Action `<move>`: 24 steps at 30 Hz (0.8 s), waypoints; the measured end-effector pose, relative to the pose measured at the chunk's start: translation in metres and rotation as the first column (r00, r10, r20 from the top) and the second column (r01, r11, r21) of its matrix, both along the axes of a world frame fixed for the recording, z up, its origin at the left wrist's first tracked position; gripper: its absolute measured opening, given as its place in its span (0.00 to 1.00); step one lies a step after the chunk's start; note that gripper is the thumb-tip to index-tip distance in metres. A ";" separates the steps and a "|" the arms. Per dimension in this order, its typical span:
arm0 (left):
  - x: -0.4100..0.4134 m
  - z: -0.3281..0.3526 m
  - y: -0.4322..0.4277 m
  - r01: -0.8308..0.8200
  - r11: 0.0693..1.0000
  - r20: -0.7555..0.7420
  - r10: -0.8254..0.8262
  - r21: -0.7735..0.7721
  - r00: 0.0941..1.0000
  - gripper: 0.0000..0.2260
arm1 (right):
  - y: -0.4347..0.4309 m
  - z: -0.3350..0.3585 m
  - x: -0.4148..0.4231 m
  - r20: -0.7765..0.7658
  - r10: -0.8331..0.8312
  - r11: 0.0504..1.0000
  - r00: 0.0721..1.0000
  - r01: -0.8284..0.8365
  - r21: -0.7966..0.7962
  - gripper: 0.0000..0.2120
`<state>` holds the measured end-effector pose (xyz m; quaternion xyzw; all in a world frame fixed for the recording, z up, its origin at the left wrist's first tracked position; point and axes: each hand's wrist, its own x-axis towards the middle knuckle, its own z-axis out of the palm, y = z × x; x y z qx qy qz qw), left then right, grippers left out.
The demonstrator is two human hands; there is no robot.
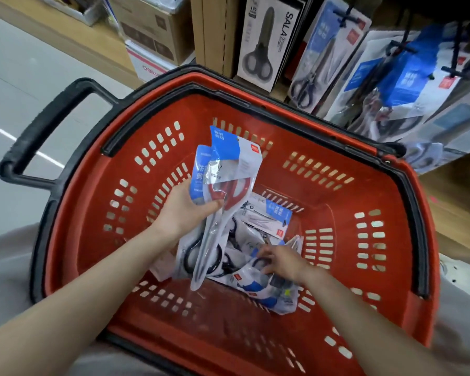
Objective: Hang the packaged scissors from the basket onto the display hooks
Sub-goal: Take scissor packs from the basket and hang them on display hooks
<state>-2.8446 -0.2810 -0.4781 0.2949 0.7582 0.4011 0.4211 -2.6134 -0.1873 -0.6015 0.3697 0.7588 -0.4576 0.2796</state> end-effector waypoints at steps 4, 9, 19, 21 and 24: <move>0.000 -0.003 0.004 -0.002 1.000 0.038 0.002 -0.003 0.999 0.06 | -0.009 -0.018 0.012 0.210 0.216 0.976 0.954 -0.216 -0.022 0.13; 0.001 -0.009 0.006 -0.037 0.999 0.043 0.038 -0.014 0.998 0.08 | -0.005 -0.017 0.017 0.287 0.212 0.972 0.934 -0.232 0.039 0.09; -0.002 -0.002 0.003 -0.076 0.994 -0.008 0.076 -0.078 0.997 0.05 | 0.029 0.037 -0.025 -0.191 -0.154 0.953 0.969 0.197 0.230 0.07; -0.004 0.000 0.002 -0.098 0.991 -0.015 0.097 -0.096 0.995 0.05 | 0.038 0.058 -0.027 -0.312 -0.256 0.890 0.915 0.349 0.294 0.07; -0.004 0.000 0.001 -0.123 0.985 -0.021 0.122 -0.124 0.992 0.05 | 0.044 0.093 -0.022 -0.439 -0.464 0.808 0.769 0.571 0.147 0.06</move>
